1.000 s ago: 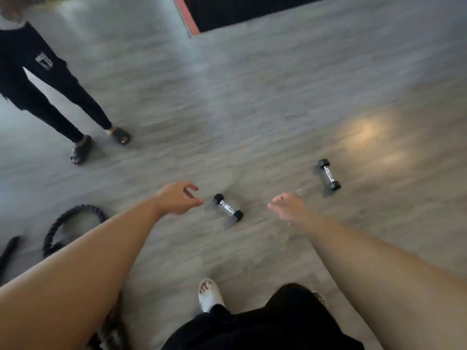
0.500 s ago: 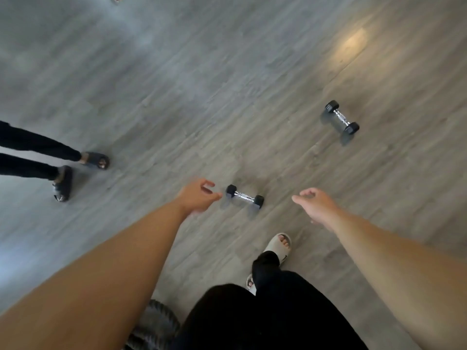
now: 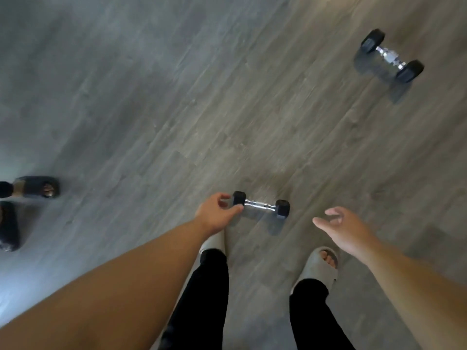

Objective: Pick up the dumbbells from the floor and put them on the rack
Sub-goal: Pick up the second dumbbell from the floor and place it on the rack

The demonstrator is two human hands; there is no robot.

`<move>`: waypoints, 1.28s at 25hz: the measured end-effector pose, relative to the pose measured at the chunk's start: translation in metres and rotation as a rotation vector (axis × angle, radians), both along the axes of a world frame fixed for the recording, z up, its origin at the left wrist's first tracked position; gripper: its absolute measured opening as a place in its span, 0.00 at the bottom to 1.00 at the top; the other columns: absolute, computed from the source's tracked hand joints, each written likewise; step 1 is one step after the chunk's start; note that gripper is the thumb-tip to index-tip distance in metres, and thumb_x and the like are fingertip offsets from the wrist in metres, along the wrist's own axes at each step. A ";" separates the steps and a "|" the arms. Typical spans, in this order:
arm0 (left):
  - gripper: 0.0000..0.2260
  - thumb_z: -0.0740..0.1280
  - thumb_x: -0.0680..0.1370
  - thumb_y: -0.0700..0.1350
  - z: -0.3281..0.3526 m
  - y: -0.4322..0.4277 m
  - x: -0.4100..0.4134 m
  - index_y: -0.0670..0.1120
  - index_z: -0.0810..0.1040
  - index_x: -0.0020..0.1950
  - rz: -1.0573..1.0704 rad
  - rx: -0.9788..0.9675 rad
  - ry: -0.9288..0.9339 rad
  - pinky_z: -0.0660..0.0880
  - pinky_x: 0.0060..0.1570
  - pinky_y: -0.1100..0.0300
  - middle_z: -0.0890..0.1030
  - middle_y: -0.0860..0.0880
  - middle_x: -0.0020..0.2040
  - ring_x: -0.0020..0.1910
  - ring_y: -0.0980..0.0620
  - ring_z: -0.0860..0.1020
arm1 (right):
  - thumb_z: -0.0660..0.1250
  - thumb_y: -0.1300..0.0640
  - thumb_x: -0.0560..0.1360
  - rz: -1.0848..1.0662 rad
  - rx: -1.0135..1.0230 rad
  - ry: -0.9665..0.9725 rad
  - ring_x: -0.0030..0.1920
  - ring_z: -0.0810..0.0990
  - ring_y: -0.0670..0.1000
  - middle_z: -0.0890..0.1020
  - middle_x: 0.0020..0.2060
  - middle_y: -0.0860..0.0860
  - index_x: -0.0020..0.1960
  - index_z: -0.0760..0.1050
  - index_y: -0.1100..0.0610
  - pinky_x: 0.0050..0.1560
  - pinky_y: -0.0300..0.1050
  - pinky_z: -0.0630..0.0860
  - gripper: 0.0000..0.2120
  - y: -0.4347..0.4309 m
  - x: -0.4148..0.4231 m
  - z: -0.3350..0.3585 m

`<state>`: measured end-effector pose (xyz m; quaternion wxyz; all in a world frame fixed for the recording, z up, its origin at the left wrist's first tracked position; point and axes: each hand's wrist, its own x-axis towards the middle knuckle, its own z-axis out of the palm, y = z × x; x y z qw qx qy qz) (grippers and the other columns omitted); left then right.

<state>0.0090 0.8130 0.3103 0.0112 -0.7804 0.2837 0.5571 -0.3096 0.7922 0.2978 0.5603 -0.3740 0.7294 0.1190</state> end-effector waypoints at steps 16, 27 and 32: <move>0.26 0.86 0.59 0.53 -0.364 0.030 0.025 0.57 0.79 0.53 -0.037 -0.082 -0.029 0.81 0.37 0.55 0.84 0.49 0.50 0.42 0.49 0.85 | 0.79 0.43 0.70 -0.065 -0.089 0.000 0.50 0.81 0.57 0.72 0.59 0.55 0.62 0.75 0.50 0.46 0.53 0.84 0.26 0.039 0.078 -0.331; 0.25 0.85 0.63 0.39 -0.005 -0.147 -0.075 0.52 0.78 0.54 -0.183 -0.161 0.114 0.80 0.32 0.62 0.83 0.44 0.51 0.39 0.48 0.87 | 0.80 0.39 0.63 -0.401 -0.257 -0.114 0.44 0.85 0.60 0.78 0.56 0.57 0.54 0.76 0.48 0.36 0.51 0.85 0.25 -0.054 -0.024 -0.019; 0.25 0.85 0.62 0.38 0.222 -0.236 -0.204 0.48 0.80 0.54 -0.356 -0.336 0.112 0.78 0.27 0.65 0.84 0.47 0.47 0.37 0.52 0.84 | 0.78 0.36 0.61 -0.582 -0.478 -0.082 0.48 0.84 0.55 0.80 0.57 0.55 0.53 0.76 0.47 0.39 0.48 0.82 0.27 -0.095 -0.131 0.201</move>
